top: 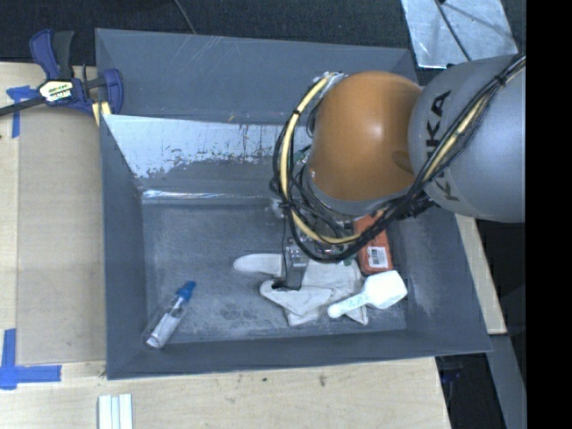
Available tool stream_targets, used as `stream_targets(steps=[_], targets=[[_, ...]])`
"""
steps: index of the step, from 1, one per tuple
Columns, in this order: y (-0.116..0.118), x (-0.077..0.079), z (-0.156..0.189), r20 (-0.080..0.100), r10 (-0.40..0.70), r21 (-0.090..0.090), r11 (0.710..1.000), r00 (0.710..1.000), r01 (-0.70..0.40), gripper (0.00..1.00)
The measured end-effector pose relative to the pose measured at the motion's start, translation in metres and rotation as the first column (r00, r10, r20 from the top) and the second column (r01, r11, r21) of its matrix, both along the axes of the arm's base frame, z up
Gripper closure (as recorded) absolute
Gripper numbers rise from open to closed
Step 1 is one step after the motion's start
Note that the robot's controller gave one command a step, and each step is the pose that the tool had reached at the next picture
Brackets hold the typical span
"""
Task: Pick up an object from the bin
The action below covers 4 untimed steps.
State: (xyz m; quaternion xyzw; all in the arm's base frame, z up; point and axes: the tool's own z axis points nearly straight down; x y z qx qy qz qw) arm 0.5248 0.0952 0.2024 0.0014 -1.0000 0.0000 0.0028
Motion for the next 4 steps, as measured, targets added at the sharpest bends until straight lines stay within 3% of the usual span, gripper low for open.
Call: stream_targets(steps=[1,2,3,4], targets=[[-0.001,0.002,0.005,0.008,-0.003,0.001,1.0,1.0,0.003,0.0],[-0.028,0.001,-0.063,0.013,0.026,0.0,1.0,1.0,-0.026,0.0],[-0.053,0.01,-0.073,0.001,0.155,0.0,0.988,0.988,-0.155,0.0],[-0.106,0.021,-0.087,0.007,0.167,-0.001,0.986,0.986,-0.167,0.0]])
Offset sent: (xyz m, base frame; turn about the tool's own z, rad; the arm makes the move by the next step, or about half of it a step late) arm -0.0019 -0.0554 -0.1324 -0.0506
